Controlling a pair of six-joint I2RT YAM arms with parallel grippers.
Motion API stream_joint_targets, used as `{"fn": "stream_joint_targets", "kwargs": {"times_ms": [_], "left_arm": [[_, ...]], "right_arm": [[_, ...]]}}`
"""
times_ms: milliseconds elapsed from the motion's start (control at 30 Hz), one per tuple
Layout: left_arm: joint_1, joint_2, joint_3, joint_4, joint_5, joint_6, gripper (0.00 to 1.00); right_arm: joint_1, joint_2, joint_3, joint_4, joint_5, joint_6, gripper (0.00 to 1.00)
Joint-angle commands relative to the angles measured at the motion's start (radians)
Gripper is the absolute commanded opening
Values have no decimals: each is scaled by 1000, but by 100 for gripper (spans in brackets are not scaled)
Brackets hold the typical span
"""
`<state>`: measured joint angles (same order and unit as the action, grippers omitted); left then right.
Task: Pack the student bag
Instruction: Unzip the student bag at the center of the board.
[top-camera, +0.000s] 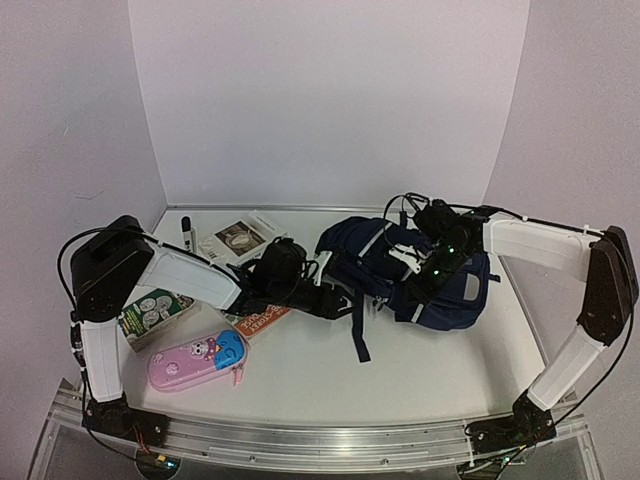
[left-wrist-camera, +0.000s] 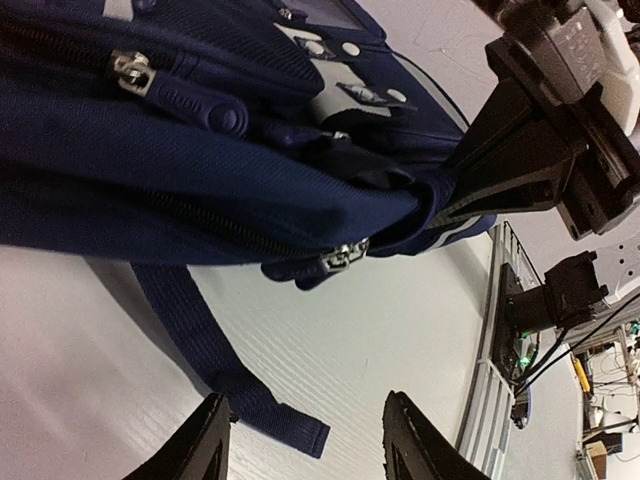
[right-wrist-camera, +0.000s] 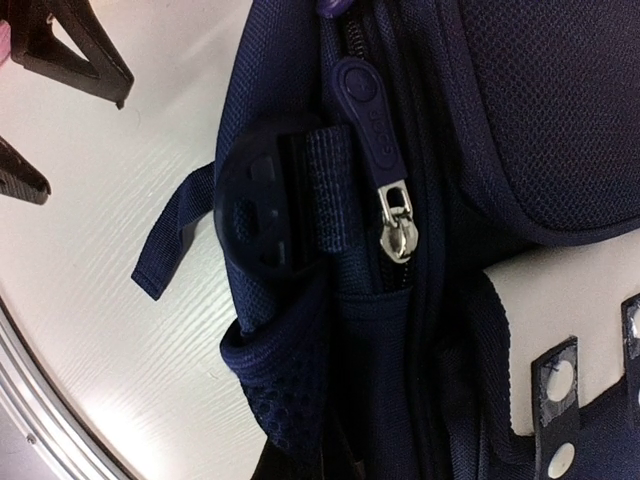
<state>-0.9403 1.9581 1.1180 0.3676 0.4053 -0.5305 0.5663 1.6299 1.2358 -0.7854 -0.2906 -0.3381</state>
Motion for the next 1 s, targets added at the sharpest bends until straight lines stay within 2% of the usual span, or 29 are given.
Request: {"fn": "stream_joint_targets", "kwargs": {"times_ms": [0,367,533,767,967], "left_arm": [[-16,28,55,89,-34,66,51],[-80,42,9,222,-175,211,44],[-92,57,24,204,-243,253,41],[-100,79,39,190,-320,269,33],[-105,95,46,195,-308,272,27]], "right_arm": [[6,-49,48,16,-87,51,0],[6,-25,83,16,-162,129,0],[5,-33,87,14,-183,147,0],[5,-37,89,13,-204,159,0],[6,-38,92,12,-214,164,0]]}}
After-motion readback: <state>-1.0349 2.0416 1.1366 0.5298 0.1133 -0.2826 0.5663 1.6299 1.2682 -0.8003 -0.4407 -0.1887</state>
